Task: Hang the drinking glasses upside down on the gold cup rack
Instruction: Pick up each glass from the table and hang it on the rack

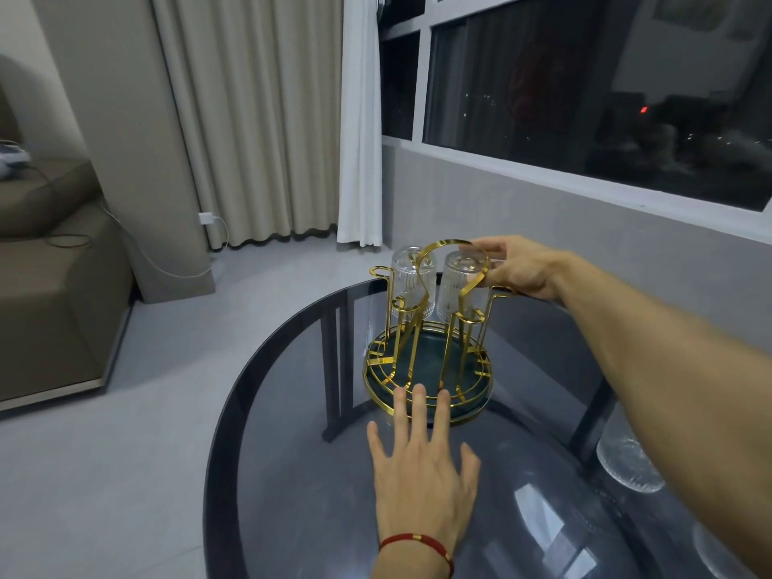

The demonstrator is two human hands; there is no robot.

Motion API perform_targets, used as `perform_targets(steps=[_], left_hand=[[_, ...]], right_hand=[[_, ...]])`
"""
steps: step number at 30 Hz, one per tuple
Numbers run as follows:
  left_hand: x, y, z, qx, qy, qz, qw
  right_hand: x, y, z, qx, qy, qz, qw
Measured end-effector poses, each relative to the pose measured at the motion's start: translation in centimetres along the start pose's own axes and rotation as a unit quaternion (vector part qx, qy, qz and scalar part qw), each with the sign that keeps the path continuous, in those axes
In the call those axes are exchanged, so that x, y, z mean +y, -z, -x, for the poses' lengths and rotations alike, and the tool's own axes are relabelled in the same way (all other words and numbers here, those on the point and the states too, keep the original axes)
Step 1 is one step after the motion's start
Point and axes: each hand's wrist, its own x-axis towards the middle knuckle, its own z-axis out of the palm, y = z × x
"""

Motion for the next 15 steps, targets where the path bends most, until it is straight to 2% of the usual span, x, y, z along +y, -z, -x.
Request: perform_targets(steps=[6,9,12,15], left_hand=[[0.1,0.2,0.2,-0.002,0.003,-0.006,1.000],[0.0,0.1,0.1,-0.002,0.002,-0.009,1.000],[0.0,0.3,0.3,0.007,0.002,-0.008,1.000],[0.2,0.5,0.5,0.014,0.000,0.001,1.000]], right_hand=[[0.0,0.0,0.5,-0.041,0.010,0.005,0.999],[-0.2,0.1,1.6,-0.031,0.026,-0.012,0.999],[0.2,0.5,4.0,0.046,0.043,-0.052,0.997],[1.0,-0.4,7.6,0.214,0.082,-0.062,0.971]])
